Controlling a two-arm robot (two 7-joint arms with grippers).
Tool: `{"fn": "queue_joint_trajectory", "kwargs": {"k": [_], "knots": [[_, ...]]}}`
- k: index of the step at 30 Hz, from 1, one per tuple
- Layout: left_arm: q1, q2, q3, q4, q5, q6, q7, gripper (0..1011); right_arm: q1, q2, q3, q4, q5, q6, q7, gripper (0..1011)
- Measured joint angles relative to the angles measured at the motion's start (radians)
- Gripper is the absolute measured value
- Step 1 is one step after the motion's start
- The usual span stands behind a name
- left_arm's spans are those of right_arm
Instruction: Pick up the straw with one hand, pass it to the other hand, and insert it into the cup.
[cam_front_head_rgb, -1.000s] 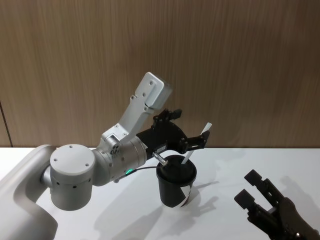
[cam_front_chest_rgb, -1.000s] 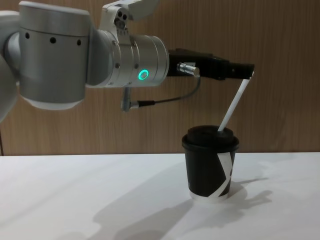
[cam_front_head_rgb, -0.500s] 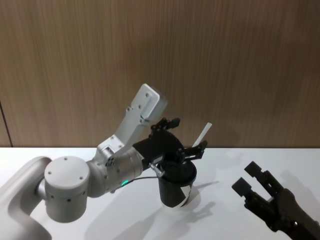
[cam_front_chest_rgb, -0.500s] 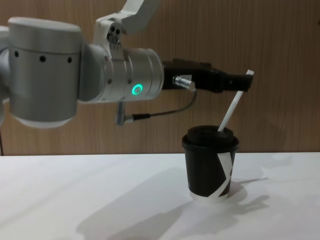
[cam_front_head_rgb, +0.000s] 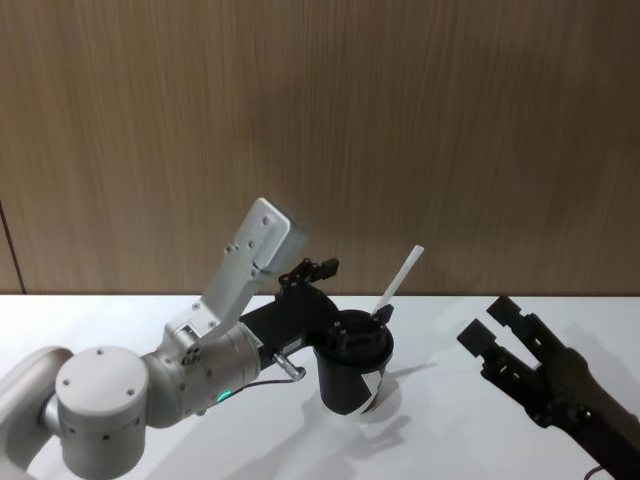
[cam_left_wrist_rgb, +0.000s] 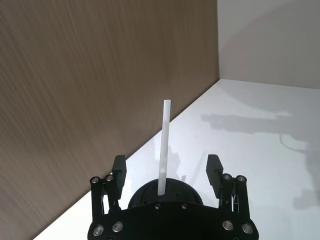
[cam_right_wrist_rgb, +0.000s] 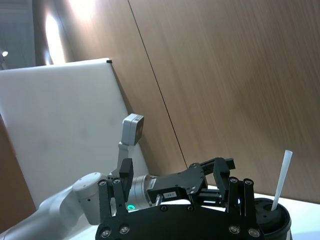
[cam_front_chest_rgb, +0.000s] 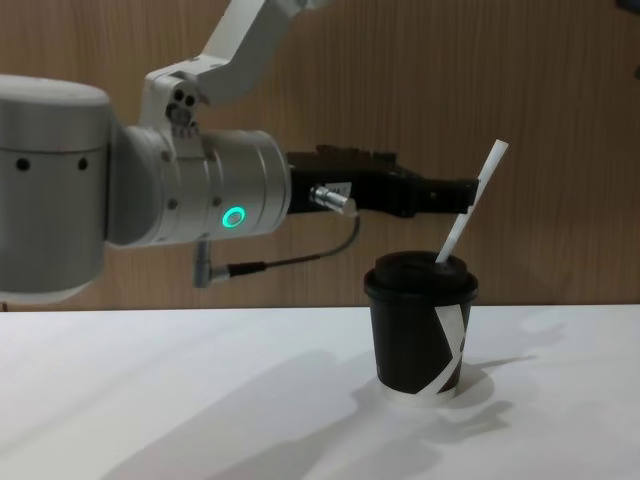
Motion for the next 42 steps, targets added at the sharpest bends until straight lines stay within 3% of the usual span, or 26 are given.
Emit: {"fn": "queue_joint_trajectory", "kwargs": {"k": [9,23,42], "knots": [[0.045,0.022,-0.020,-0.037,0.006,-0.044,0.003,1003,0.018,0.008,-0.006,-0.015,-0.001,0.006,-0.020,1001],[0.104,0.046,-0.045,-0.088,0.036,-0.129,0.016,1003,0.053,0.027,-0.027,-0.017,-0.050,-0.048,-0.006,1001],[0.128,0.056,-0.055,-0.110,0.049,-0.162,0.023,1003,0.068,0.037,-0.037,-0.017,-0.071,-0.073,0.004,1001]]}}
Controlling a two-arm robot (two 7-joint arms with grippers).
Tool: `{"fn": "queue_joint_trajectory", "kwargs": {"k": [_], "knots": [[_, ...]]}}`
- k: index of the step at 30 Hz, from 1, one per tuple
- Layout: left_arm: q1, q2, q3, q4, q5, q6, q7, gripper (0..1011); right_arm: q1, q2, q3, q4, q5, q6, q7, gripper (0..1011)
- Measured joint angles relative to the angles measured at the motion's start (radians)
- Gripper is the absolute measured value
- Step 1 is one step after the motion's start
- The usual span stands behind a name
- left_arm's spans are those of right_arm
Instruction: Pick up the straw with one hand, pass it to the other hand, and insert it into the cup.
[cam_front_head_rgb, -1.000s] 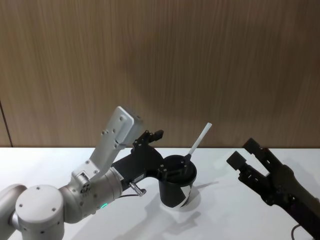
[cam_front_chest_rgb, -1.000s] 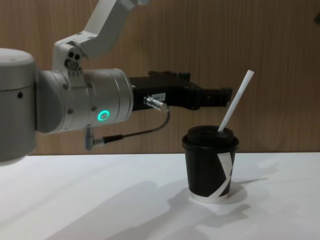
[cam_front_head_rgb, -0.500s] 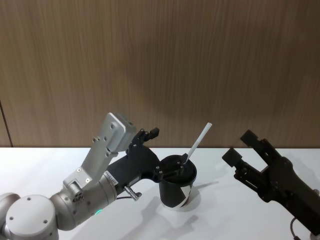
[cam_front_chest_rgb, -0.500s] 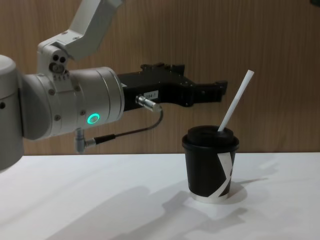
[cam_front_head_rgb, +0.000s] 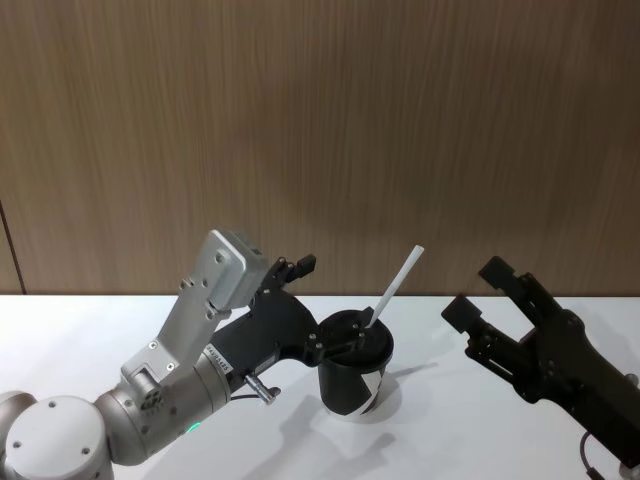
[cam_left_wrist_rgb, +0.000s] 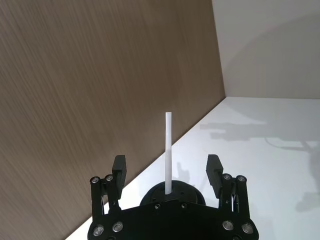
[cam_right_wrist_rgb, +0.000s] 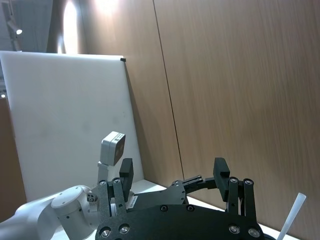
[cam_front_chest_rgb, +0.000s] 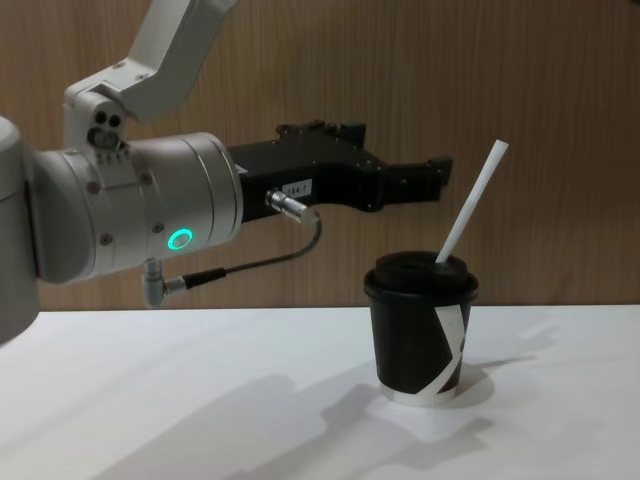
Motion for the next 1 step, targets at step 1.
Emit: {"fn": "queue_joint_trajectory", "kwargs": {"k": [1], "knots": [[0.000,0.000,0.000,-0.001,0.000,0.000,0.000,1003,0.000,0.000,0.000,0.000,0.000,-0.001,0.000,1001]]}}
